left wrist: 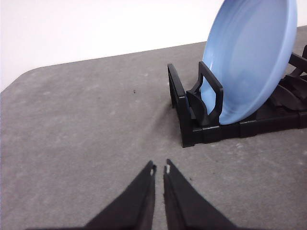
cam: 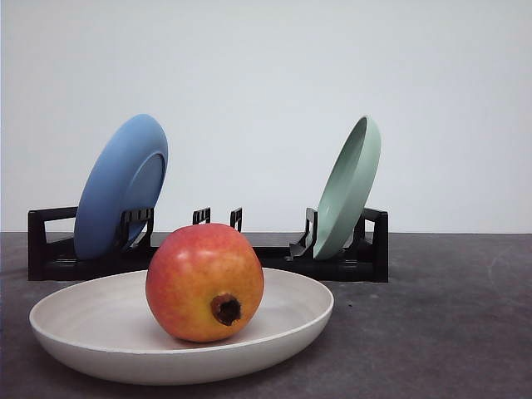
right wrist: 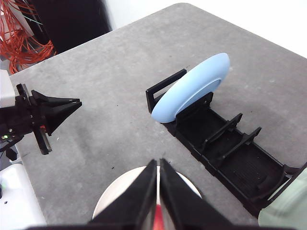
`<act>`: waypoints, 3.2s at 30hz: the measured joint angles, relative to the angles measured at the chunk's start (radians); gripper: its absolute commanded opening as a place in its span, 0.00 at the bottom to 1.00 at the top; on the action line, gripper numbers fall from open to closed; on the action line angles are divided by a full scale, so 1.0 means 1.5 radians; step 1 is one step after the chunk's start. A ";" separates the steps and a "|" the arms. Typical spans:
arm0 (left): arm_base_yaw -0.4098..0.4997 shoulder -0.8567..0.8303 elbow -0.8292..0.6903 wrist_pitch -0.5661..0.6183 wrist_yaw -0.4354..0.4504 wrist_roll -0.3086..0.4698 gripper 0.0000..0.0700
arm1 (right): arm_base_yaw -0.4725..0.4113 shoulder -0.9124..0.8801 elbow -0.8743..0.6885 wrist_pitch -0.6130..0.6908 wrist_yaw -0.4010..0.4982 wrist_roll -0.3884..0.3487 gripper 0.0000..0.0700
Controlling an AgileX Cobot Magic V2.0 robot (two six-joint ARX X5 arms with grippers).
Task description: Place pomegranate in white plate
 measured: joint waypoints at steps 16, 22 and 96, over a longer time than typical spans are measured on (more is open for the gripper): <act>0.000 0.000 0.000 0.000 0.000 0.000 0.02 | -0.002 0.000 0.000 0.000 0.001 -0.010 0.00; 0.000 0.000 0.000 0.000 0.000 0.000 0.02 | -0.070 -0.016 0.000 0.000 0.036 -0.086 0.00; 0.000 0.000 0.000 0.000 0.000 -0.001 0.02 | -0.607 -0.771 -0.874 0.301 -0.017 -0.114 0.00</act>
